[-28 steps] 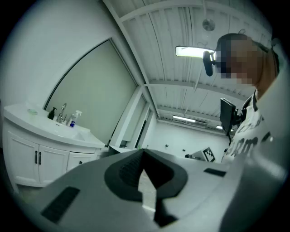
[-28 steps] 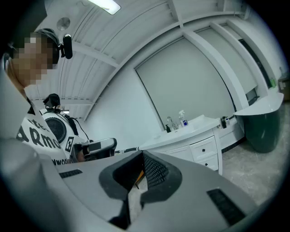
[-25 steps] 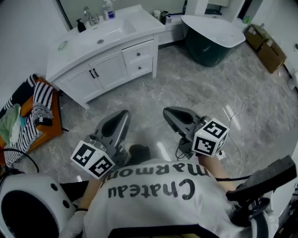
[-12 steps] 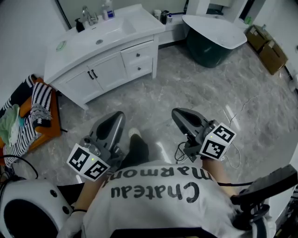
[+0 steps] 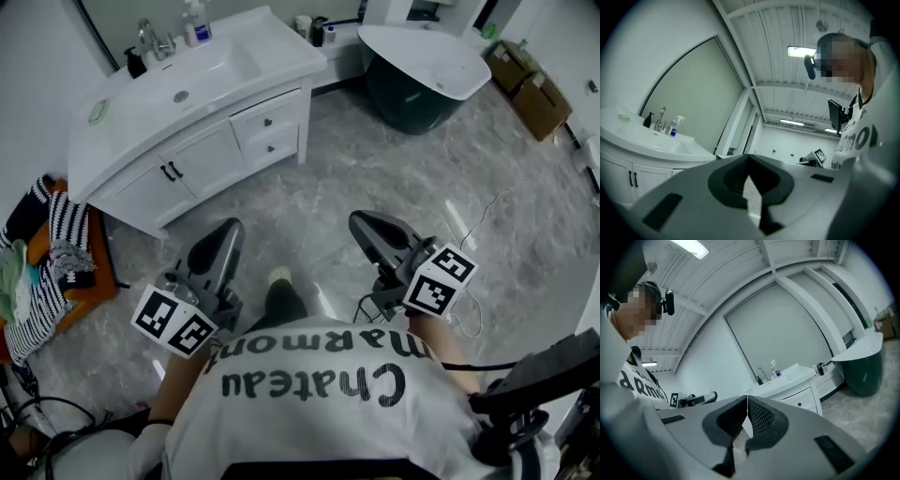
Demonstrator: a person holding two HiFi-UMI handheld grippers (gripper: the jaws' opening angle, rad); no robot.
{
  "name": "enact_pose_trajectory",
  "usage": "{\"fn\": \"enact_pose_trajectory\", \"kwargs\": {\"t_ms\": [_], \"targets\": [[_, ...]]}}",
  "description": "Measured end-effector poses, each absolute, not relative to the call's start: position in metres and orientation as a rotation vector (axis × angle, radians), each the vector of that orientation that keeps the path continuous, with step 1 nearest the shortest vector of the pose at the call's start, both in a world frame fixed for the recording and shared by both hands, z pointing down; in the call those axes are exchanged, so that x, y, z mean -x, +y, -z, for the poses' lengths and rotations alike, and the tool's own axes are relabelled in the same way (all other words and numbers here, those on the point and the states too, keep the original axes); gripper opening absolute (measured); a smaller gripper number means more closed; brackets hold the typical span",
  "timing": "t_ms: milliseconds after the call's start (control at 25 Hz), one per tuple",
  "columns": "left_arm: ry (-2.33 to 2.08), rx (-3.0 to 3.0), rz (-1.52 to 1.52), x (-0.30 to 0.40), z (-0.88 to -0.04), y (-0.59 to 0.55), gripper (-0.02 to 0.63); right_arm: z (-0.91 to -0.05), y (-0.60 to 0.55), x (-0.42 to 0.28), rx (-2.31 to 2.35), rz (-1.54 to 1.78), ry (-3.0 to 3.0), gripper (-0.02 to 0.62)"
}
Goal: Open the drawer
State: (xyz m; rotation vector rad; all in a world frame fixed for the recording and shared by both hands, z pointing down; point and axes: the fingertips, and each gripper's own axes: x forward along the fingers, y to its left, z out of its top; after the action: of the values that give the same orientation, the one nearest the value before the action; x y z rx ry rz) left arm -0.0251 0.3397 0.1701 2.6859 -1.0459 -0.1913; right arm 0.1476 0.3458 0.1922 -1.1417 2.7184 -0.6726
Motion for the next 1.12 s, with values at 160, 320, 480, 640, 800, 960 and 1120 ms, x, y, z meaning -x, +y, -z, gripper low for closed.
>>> {"fn": "enact_pose_trajectory", "kwargs": {"t_ms": [160, 320, 480, 640, 800, 960, 1120], "targets": [[-1.044, -2.665, 0.154, 0.043, -0.171, 0.283, 0.0, -0.186, 0.288, -0.133, 1.156, 0.71, 2.693, 0.012], [-1.066, -2.68, 0.091, 0.063, -0.173, 0.23, 0.0, -0.183, 0.236, -0.128, 1.178, 0.817, 2.599, 0.012], [-1.068, -2.714, 0.023, 0.074, -0.176, 0.183, 0.002, -0.17, 0.199, -0.133, 1.206, 0.863, 2.497, 0.012], [-1.047, -2.688, 0.078, 0.084, -0.178, 0.135, 0.0, -0.174, 0.15, -0.117, 1.233, 0.871, 2.538, 0.012], [-1.041, -2.619, 0.116, 0.091, -0.188, 0.112, 0.002, -0.178, 0.114, -0.108, 1.243, 0.845, 2.565, 0.012], [-1.059, -2.604, 0.137, 0.086, -0.191, 0.124, 0.0, -0.186, 0.114, -0.112, 1.207, 0.832, 2.568, 0.012], [-1.052, -2.613, 0.166, 0.081, -0.191, 0.114, 0.0, -0.196, 0.098, -0.104, 1.17, 0.871, 2.57, 0.012]]}}
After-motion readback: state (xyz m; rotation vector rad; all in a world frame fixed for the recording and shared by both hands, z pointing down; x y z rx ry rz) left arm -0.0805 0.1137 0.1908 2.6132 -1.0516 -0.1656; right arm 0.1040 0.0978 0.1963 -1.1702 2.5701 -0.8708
